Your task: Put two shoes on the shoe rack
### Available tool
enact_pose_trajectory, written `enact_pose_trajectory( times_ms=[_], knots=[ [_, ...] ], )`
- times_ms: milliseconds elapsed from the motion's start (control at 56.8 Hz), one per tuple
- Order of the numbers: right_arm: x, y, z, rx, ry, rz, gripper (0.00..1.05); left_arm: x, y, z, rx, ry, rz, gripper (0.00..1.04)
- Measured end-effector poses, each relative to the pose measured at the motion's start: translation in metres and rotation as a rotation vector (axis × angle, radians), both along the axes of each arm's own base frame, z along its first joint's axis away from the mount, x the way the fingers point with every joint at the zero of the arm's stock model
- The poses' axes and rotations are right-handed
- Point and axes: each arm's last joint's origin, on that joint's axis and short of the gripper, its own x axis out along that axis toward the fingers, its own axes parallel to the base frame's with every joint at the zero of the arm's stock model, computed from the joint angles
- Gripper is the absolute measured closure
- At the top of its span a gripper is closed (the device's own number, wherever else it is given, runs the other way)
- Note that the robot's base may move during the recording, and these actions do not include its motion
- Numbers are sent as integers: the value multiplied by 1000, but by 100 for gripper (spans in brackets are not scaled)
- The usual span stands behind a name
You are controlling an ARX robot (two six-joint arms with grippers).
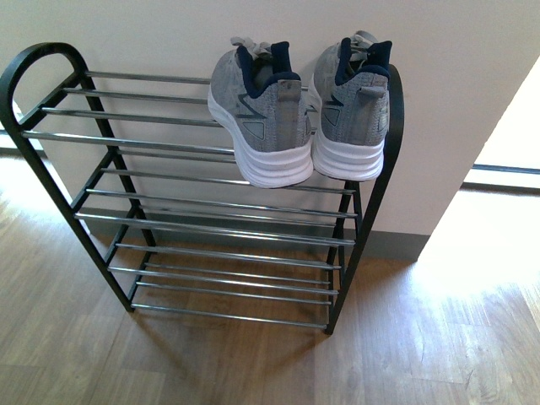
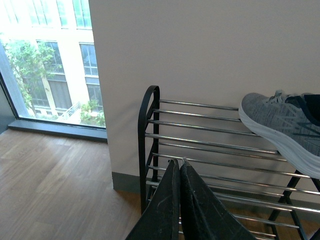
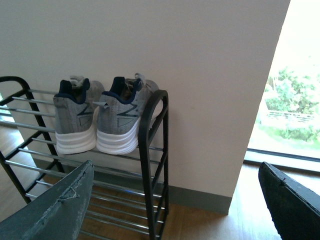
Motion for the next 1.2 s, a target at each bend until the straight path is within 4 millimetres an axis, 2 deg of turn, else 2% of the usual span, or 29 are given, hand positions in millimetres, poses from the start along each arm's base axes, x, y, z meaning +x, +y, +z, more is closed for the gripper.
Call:
enact_pose_trajectory(
  times_ms=[176,599,704,739,1197],
  knots=[
    [0,0,0,0,0,0,9,0,0,0,0,0,0,102],
    [0,0,0,0,0,0,9,0,0,0,0,0,0,35],
    [0,0,0,0,0,0,9,0,0,0,0,0,0,12],
    [0,0,0,0,0,0,9,0,0,0,0,0,0,8],
    [0,0,0,0,0,0,9,0,0,0,2,0,0,9]
  ],
)
